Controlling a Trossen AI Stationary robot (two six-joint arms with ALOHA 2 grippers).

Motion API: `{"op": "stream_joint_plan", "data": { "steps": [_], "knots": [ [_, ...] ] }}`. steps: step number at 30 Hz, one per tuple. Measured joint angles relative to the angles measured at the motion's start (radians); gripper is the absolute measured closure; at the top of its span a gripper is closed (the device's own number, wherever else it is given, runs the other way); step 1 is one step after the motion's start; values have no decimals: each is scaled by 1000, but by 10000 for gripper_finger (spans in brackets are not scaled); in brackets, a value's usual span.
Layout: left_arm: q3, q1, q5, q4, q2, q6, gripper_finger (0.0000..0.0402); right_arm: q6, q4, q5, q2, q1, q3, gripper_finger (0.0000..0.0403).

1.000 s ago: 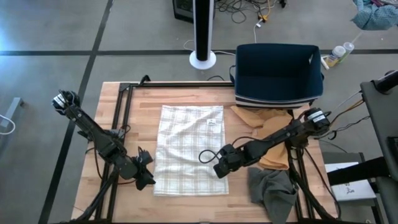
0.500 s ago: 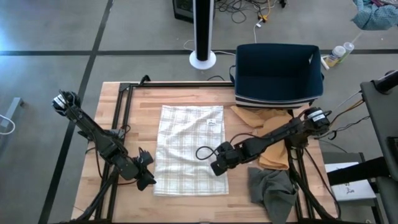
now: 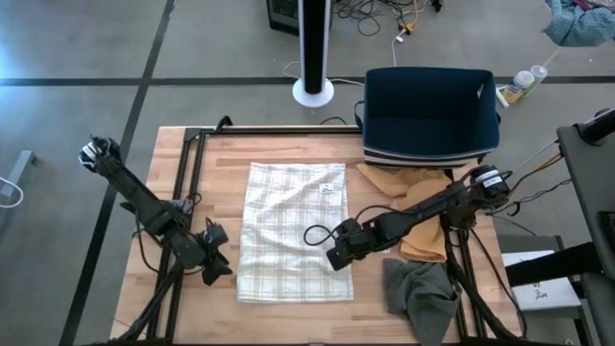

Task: Fold towel
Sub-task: Fold the white towel

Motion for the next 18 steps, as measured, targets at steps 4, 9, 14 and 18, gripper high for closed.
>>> {"op": "stream_joint_plan", "data": {
  "steps": [4,9,14,18],
  "knots": [
    [0,0,-137,70,7,20,201,28,1,5,0,5,-21,224],
    [-6,27,-321,195,146,45,200,35,2,1,0,28,-27,224],
    [-8,62,-273,408,351,106,193,70,2,4,-7,46,-27,224],
    [-8,64,-207,532,493,89,192,70,1,-9,-14,49,-26,224]
  ]
}}
